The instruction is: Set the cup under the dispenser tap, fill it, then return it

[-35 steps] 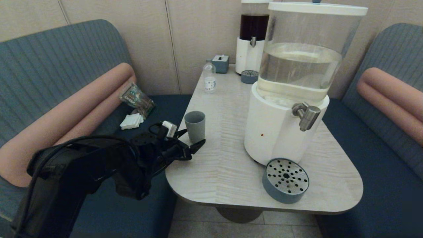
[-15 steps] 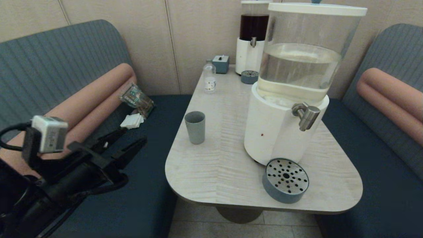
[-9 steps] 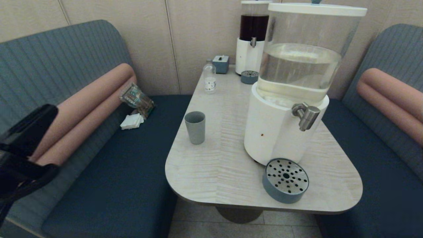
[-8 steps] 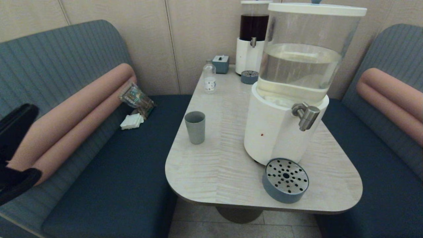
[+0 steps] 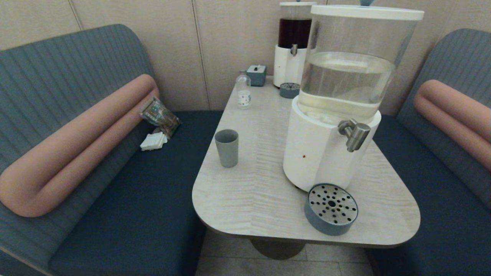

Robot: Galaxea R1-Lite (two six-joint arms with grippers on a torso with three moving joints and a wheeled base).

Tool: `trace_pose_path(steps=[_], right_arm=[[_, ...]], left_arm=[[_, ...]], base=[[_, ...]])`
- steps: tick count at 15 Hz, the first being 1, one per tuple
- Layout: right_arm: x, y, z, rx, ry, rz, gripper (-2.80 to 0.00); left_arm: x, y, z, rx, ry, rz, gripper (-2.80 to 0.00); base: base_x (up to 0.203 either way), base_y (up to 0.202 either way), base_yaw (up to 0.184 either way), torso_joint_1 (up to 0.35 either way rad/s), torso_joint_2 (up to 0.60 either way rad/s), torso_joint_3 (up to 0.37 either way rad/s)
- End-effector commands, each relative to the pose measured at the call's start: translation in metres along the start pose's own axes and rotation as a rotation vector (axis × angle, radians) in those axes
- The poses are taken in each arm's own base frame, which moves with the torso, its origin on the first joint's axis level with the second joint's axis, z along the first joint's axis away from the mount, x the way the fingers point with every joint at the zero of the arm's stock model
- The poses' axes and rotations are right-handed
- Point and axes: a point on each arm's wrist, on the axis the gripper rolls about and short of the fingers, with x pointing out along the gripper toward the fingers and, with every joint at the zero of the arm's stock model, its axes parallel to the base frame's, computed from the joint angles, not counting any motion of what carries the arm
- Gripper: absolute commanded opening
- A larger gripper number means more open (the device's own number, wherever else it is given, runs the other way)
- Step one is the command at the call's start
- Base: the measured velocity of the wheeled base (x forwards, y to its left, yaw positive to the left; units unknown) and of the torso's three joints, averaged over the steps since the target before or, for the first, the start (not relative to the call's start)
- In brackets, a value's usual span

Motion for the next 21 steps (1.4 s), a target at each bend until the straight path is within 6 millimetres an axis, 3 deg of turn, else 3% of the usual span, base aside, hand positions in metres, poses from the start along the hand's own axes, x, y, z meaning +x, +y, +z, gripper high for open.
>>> trace_pose_path(steps=[1,3,5,10,21], right_arm=[[0.0,0.0,0.0,0.0,0.002,0.0,-2.8],[0.0,0.0,0.0,0.0,0.002,0.0,-2.8],[0.0,0.0,0.0,-0.001,0.002,0.0,-2.8],[0.0,0.0,0.0,0.0,0.001,0.0,-2.8],[0.0,0.0,0.0,0.0,0.002,0.0,-2.8]], left_arm=[[-0.029,-0.003,-0.028,0.041,0.055,0.001,-2.8],[-0.029,-0.006,-0.07,0.059,0.204,-0.007,-2.8],[-0.033,-0.006,-0.093,0.064,0.337,0.018,-2.8],[-0.038,-0.007,-0.104,0.05,0.486,-0.008,-2.8],[-0.038,-0.007,-0.104,0.032,0.466,-0.003,-2.8]], base=[[0.0,0.0,0.0,0.0,0.0,0.0],[0.0,0.0,0.0,0.0,0.0,0.0],[0.0,0.0,0.0,0.0,0.0,0.0],[0.0,0.0,0.0,0.0,0.0,0.0],[0.0,0.0,0.0,0.0,0.0,0.0]])
